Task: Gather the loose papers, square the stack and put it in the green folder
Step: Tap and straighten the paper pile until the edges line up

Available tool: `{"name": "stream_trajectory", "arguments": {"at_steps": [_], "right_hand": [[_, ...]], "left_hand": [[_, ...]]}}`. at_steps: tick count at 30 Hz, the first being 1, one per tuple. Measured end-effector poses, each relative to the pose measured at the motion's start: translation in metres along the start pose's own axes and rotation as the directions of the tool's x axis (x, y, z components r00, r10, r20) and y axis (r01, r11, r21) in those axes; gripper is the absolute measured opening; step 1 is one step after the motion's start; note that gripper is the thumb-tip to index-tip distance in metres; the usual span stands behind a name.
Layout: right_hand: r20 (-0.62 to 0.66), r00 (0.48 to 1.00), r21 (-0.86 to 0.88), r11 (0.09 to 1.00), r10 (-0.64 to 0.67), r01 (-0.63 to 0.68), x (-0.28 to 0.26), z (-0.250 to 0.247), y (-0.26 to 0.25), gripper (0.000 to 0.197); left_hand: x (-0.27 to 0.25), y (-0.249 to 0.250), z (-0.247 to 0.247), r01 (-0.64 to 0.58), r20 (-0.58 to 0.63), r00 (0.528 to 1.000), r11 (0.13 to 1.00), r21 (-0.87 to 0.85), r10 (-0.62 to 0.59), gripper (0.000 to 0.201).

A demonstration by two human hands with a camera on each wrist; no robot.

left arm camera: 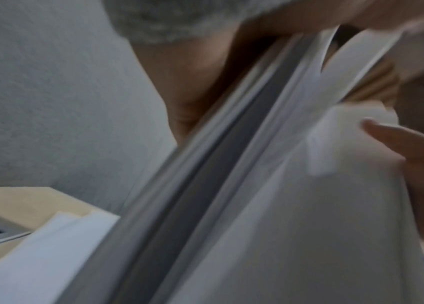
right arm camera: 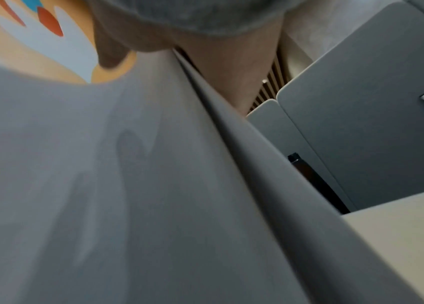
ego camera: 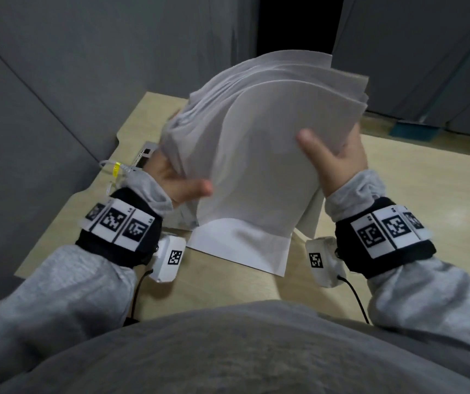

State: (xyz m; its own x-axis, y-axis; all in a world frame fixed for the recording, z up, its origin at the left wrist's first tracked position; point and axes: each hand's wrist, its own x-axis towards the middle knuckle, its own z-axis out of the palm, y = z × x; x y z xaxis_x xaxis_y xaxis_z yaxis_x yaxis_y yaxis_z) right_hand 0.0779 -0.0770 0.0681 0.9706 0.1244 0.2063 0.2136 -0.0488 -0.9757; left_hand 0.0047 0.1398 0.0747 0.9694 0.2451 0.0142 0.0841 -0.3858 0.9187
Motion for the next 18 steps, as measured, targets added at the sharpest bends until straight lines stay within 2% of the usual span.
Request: {"name": "stream_trajectory", "arguments": {"at_steps": [1, 2, 4, 6, 7, 8, 10, 12, 14, 16, 18], "right_hand": [[0.037, 0.997, -0.064, 0.996, 0.064, -0.062, -0.002, 0.002, 0.005, 0.059], [0.058, 0.993, -0.139, 0.985, 0.108, -0.099, -0.004, 0.006, 0.009, 0.055], [0.033, 0.989, -0.25, 0.959, 0.147, -0.134, -0.004, 0.014, 0.011, 0.044], [-0.032, 0.986, -0.217, 0.962, 0.162, -0.165, -0.003, 0.018, 0.008, 0.03], [-0.06, 0.988, -0.172, 0.973, 0.145, -0.154, -0.002, 0.019, 0.005, 0.025], [-0.082, 0.991, -0.121, 0.985, 0.111, -0.12, -0.001, 0.017, 0.0, 0.018], [-0.109, 0.994, -0.048, 0.999, 0.016, -0.022, 0.0, 0.011, -0.006, 0.009], [-0.107, 0.994, 0.051, 0.998, -0.019, 0.024, 0.001, 0.004, -0.006, 0.01], [-0.049, 0.996, 0.082, 0.995, 0.068, -0.064, 0.001, 0.003, 0.005, 0.024], [0.018, 0.981, -0.062, 0.98, 0.191, -0.189, 0.0, 0.008, 0.016, 0.036], [-0.002, 0.971, -0.151, 0.96, 0.238, -0.235, -0.001, 0.013, 0.022, 0.024]], "left_hand": [[-0.003, -0.005, 0.006, 0.041, 0.104, 0.993, 0.994, 0.099, -0.052, 0.14], [-0.006, -0.005, 0.013, 0.082, 0.131, 0.985, 0.973, 0.217, -0.113, 0.121], [0.0, -0.008, 0.023, 0.09, 0.058, 0.992, 0.943, 0.321, -0.115, 0.085], [0.008, -0.016, 0.028, 0.173, -0.135, 0.981, 0.931, 0.32, -0.136, 0.041], [0.01, -0.017, 0.025, 0.242, -0.219, 0.958, 0.929, 0.279, -0.184, 0.028], [0.009, -0.009, 0.022, 0.267, -0.295, 0.934, 0.941, 0.207, -0.2, 0.026], [0.011, -0.003, 0.013, 0.222, -0.41, 0.891, 0.975, 0.02, -0.195, 0.026], [0.008, 0.001, 0.004, 0.181, -0.425, 0.889, 0.983, -0.016, -0.171, 0.034], [0.008, -0.006, 0.002, 0.203, -0.34, 0.923, 0.979, 0.032, -0.18, 0.046], [0.009, -0.012, 0.008, 0.283, -0.257, 0.933, 0.955, 0.088, -0.253, 0.063], [0.01, -0.013, 0.013, 0.346, -0.28, 0.909, 0.933, 0.1, -0.308, 0.066]]}}
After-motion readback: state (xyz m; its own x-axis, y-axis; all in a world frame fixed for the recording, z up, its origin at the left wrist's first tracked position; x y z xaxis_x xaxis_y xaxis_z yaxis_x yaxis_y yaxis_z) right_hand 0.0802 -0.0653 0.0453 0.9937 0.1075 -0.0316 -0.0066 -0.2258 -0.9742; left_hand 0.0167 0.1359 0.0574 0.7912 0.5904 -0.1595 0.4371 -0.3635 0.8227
